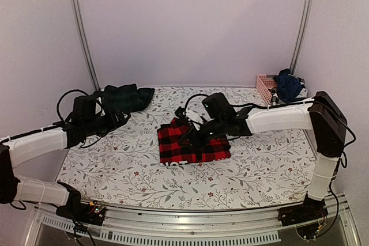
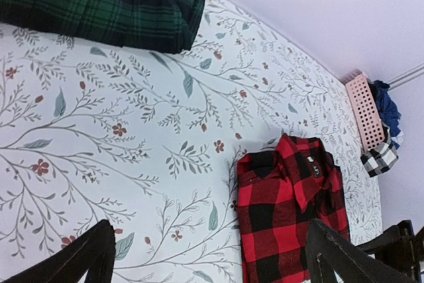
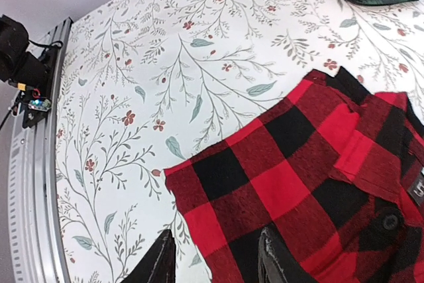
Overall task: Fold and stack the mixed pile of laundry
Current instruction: Pick up the item from the center of the board.
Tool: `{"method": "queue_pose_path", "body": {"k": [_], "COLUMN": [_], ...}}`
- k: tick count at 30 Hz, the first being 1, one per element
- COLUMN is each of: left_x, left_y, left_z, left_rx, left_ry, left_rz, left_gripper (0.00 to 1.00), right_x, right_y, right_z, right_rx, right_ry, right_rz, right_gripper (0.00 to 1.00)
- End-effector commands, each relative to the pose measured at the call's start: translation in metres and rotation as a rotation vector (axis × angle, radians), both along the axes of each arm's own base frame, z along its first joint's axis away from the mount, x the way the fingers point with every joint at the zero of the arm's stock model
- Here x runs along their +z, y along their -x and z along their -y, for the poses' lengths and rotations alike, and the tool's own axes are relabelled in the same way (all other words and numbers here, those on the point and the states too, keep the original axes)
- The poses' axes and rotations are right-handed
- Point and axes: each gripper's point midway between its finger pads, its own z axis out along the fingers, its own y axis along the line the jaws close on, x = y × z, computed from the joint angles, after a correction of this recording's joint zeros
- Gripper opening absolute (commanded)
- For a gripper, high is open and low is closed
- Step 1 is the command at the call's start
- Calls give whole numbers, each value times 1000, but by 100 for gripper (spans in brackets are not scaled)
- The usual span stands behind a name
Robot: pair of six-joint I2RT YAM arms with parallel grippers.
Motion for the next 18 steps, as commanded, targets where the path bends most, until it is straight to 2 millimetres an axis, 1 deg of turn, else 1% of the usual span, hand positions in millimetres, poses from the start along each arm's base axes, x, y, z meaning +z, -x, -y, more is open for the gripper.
{"method": "queue_pose_path", "body": {"k": [1, 2, 3, 5, 6, 8, 11, 13, 15, 18], "left_x": [-39, -46, -53, -64, -68, -76, -82, -81, -77, -60], "left_y": [8, 8, 9, 9, 9, 9, 7, 5, 5, 1], "left_z": [-16, -17, -21, -25, -27, -26, -18, -9, -5, -3], "left_rx": [65, 79, 102, 137, 152, 154, 110, 63, 42, 33], "left_ry": [-26, -20, -21, -31, -33, -37, -34, -14, 6, 26], "left_rz": [-195, -225, -256, -307, -329, -371, -398, -387, -359, -271], "left_gripper": [100, 100, 100, 100, 100, 100, 100, 100, 100, 100], "right_x": [-47, -52, -62, -71, -80, -88, -103, -114, -125, -141], "right_y": [12, 15, 17, 22, 24, 27, 35, 40, 42, 41], "right_z": [-21, -27, -33, -43, -46, -53, -59, -61, -60, -56], "right_rx": [79, 91, 107, 132, 144, 162, 189, 202, 203, 199], "right_ry": [209, 227, 252, 278, 297, 323, 364, 392, 424, 479], "right_rz": [124, 133, 138, 156, 162, 173, 188, 196, 207, 219], "right_gripper": [40, 40, 40, 39, 39, 39, 38, 38, 36, 35]}}
